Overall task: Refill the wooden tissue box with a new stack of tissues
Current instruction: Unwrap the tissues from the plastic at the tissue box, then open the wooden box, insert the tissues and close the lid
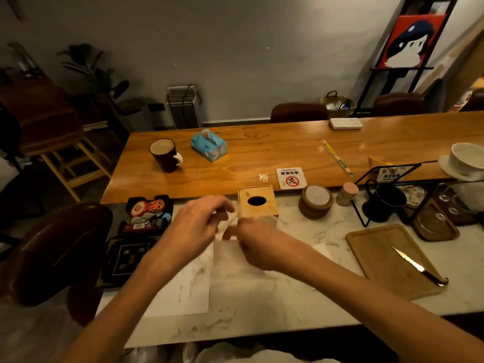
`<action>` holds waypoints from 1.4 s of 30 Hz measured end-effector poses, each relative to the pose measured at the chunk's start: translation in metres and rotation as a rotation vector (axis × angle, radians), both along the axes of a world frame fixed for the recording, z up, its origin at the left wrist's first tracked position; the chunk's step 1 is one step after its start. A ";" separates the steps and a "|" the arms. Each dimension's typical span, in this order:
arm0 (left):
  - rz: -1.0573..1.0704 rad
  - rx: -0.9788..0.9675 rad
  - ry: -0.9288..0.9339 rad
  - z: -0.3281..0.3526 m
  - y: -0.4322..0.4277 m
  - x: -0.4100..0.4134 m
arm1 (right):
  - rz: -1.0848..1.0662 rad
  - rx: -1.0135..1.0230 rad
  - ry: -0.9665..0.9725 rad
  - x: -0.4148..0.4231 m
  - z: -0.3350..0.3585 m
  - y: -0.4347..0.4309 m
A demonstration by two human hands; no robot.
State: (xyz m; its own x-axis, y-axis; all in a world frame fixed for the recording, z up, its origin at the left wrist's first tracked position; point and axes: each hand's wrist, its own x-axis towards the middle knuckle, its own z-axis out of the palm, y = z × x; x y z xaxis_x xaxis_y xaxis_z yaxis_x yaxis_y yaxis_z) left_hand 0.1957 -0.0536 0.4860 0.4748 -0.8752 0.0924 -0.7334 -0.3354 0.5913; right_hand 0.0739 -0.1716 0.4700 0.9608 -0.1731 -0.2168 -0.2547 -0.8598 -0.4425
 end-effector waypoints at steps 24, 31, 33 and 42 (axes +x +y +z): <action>-0.082 0.181 -0.499 -0.086 0.118 0.026 | -1.082 -0.065 -0.054 -0.117 -0.223 -0.101; 0.018 0.582 -0.267 -0.183 0.134 0.018 | -1.051 0.052 0.006 -0.122 -0.240 -0.105; 0.035 0.765 -0.159 -0.196 0.130 0.020 | -1.046 0.087 0.020 -0.123 -0.241 -0.108; 0.184 0.475 0.136 -0.163 0.000 0.037 | -0.981 0.064 -0.068 -0.080 -0.203 -0.129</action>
State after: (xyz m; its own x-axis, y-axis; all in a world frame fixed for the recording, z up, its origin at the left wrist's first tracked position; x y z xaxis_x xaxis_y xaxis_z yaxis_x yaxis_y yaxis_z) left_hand 0.2331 -0.0533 0.3225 0.6045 -0.7068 -0.3674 -0.5647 -0.7055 0.4281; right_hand -0.0060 -0.3009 0.2672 0.4084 -0.8901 -0.2025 -0.8145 -0.2552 -0.5209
